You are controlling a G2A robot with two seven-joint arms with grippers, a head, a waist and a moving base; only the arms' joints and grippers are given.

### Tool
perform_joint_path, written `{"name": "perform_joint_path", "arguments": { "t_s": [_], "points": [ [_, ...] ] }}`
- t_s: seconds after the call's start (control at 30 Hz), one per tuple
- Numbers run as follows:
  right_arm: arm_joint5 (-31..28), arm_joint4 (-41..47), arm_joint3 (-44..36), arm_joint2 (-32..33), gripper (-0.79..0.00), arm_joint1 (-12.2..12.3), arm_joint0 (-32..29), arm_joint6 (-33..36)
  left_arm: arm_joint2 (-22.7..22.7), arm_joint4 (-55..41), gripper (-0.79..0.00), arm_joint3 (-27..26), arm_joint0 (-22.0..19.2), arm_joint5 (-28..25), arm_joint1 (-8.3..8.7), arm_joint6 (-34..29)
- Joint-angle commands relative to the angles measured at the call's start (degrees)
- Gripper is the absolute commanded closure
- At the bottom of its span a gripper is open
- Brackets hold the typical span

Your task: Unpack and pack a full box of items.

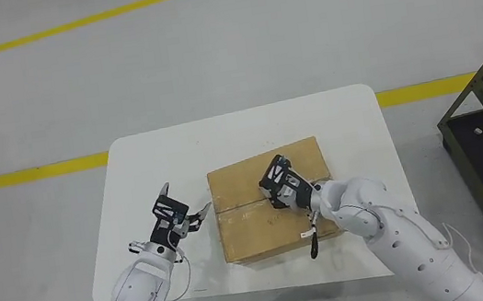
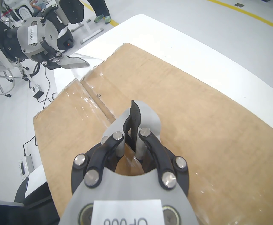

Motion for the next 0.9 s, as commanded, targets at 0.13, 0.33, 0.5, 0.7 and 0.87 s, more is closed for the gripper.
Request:
{"name": "perform_joint_path", "arguments": {
  "t_s": [0.13,0.33,0.5,0.7,0.87],
  "points": [
    [0.65,0.23,-1.44,1.97,0.0,0.27,-0.48,0.14,0.01,0.06,-0.785,0.3,-0.79,0.94,-0.35,0.28],
    [0.91,0.31,-3.25,4.19,0.0,0.68,-1.43,0.9,0.23,-1.26,-0.785,0.86,-2.6,2.16,-0.94,0.0],
    [2.04,0.29,-3.99,7.22,0.0,1.18,-2.5,1.26,1.01,-2.01,-0.785,1.63,-3.89,2.29,-1.45,-0.49],
    [3.32,-0.29,-5.27,13.26,0.0,2.23,-4.51,1.85,1.62,-2.57,-0.785,0.21,-4.47,2.2,-1.92,-0.73],
    [4.2,-1.33,-6.02,17.95,0.0,3.02,-6.31,2.08,2.36,-2.61,-0.785,-1.44,-5.19,1.69,-2.33,-0.97]
  ]
}}
